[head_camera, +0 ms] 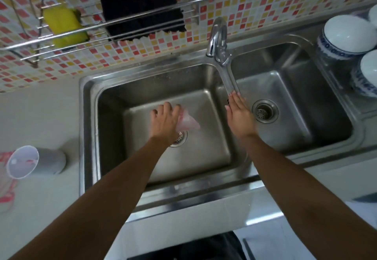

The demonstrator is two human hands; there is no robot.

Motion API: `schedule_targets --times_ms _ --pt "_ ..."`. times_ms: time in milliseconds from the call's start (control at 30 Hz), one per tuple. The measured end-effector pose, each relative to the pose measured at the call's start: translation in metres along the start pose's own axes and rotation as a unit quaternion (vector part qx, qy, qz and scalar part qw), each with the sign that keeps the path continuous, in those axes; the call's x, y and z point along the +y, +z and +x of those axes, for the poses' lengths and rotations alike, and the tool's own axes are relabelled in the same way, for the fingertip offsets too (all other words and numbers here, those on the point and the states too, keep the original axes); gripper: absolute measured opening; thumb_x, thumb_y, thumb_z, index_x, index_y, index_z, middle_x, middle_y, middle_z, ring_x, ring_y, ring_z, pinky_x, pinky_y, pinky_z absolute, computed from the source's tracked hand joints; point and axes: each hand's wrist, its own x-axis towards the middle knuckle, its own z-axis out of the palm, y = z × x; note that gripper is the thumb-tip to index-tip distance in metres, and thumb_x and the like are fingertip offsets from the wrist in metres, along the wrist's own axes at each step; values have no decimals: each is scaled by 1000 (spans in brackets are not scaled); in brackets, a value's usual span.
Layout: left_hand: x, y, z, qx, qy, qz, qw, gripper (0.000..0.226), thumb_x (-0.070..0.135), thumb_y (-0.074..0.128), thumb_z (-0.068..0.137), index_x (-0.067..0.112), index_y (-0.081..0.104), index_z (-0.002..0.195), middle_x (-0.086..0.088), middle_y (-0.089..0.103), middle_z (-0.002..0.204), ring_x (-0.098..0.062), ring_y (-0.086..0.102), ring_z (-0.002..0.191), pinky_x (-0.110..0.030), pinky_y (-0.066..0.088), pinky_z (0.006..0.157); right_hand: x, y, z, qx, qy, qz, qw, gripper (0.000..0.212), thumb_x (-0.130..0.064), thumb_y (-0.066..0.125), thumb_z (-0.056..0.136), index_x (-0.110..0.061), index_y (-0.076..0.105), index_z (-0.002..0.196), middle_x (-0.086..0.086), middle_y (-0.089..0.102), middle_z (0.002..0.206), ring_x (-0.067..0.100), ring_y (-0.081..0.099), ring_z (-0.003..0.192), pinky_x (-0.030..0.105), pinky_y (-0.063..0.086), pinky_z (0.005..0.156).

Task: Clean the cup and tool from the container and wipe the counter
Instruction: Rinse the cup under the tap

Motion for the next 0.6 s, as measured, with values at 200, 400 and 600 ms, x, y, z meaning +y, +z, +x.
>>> schedule_targets --times_ms 200,400,600 --pt "-1 -4 -14 23 45 117 992 53 15 63 77 22 39 124 -9 47 123 -26 49 108 -40 41 91 -1 -1 -1 3 -4 4 1000 50 -25 31 100 5 49 134 21 49 140 31 41 135 35 20 115" --pt "-1 -13 -14 55 82 178 979 44 21 58 79 23 47 121 -4 52 127 -22 52 115 -40 43 99 1 1 0 3 -7 6 1000 49 -24 31 100 5 49 134 21 48 141 32 41 136 35 23 116" --pt "-8 -7 -14 68 109 251 959 46 26 60 78 23 46 122 -3 53 130 -22 51 121 -40 44 98 1 2 0 11 -8 12 1000 49 -24 30 100 7 50 133 23 49 139 32 42 135 37 25 116"
